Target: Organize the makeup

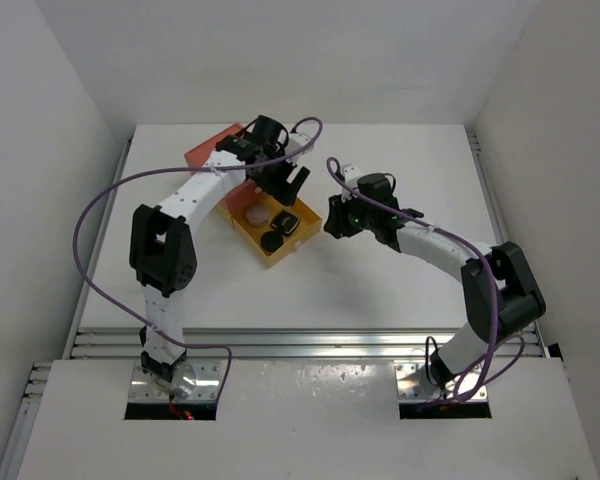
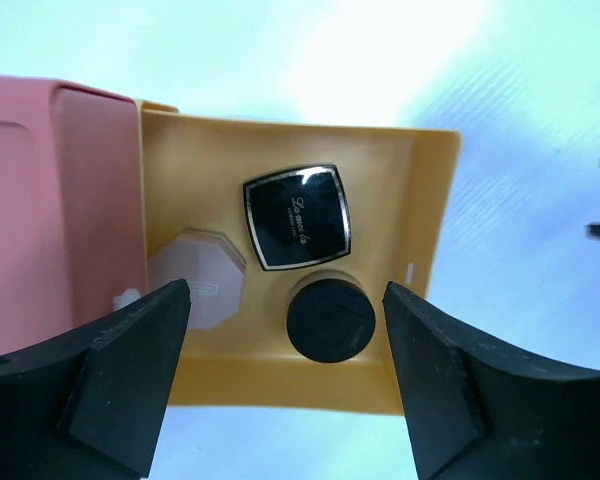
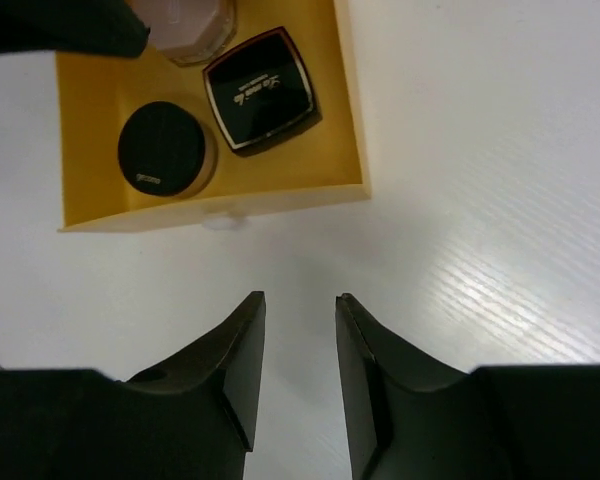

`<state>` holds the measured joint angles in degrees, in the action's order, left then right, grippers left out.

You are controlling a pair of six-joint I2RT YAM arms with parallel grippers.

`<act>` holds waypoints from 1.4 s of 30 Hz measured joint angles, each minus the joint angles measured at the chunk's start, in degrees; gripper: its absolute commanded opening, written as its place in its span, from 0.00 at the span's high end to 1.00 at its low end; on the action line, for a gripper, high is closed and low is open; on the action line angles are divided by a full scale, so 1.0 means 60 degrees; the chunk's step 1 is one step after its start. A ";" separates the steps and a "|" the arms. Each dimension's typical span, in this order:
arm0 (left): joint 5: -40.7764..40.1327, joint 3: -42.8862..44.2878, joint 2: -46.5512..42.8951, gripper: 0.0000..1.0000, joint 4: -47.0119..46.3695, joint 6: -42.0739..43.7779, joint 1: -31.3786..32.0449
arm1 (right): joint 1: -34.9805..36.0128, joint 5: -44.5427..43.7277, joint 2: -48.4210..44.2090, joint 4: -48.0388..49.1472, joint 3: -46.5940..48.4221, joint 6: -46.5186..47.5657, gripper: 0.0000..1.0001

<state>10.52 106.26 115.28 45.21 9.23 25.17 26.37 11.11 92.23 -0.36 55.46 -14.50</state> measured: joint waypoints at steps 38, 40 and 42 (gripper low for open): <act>-0.3147 0.0004 0.0623 0.23 -0.3745 -0.0918 -0.2998 | 0.1067 0.0627 0.4266 0.3621 0.1286 -0.1967 0.54; -0.3082 -0.0226 0.0528 0.23 -0.3996 -0.0914 -0.2998 | 0.1067 0.0543 0.4652 0.3727 0.1778 -0.2153 0.54; -0.2973 -0.0357 0.0477 0.24 -0.4171 -0.0911 -0.2998 | 0.1067 0.0470 0.5023 0.3810 0.2226 -0.2339 0.54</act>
<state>-7.31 104.12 118.15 20.18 3.77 7.18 32.77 13.93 122.37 22.50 68.82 -28.53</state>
